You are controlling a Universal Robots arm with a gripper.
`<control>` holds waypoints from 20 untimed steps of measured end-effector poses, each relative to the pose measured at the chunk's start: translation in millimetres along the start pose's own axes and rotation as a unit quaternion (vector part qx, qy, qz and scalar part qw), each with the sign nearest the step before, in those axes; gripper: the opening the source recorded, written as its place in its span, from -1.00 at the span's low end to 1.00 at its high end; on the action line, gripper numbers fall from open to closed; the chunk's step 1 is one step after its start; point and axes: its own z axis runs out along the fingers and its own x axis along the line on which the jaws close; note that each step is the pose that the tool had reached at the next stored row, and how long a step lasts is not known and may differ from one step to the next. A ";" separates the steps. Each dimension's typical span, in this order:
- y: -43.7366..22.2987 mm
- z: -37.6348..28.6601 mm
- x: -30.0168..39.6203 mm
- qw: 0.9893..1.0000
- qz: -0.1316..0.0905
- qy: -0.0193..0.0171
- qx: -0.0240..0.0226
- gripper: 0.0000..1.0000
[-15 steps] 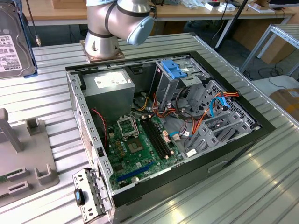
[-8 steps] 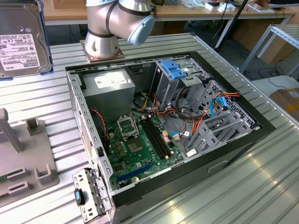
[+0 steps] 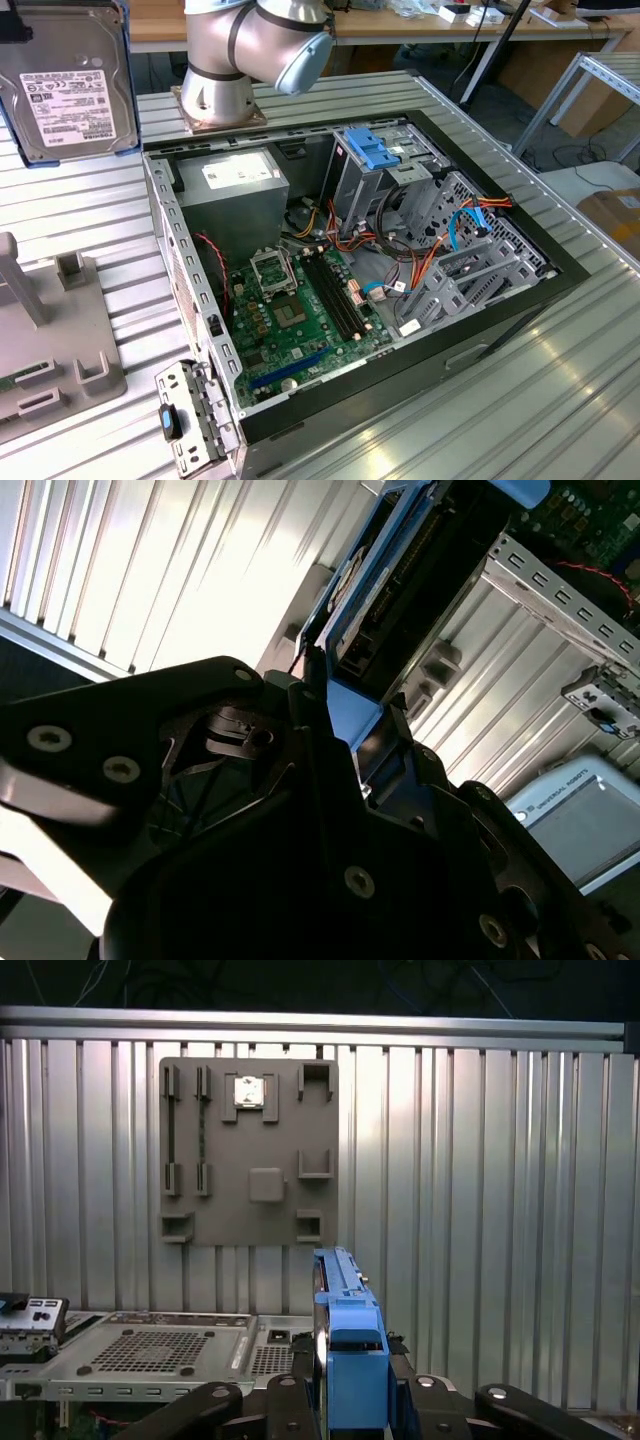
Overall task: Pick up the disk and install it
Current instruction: 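Pick up the disk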
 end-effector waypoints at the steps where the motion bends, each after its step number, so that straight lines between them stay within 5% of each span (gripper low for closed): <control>1: -1.4 0.1 0.0 1.000 0.000 0.000 0.000 -0.26; 20: -35.9 1.1 -1.7 1.000 0.000 0.001 0.000 -0.26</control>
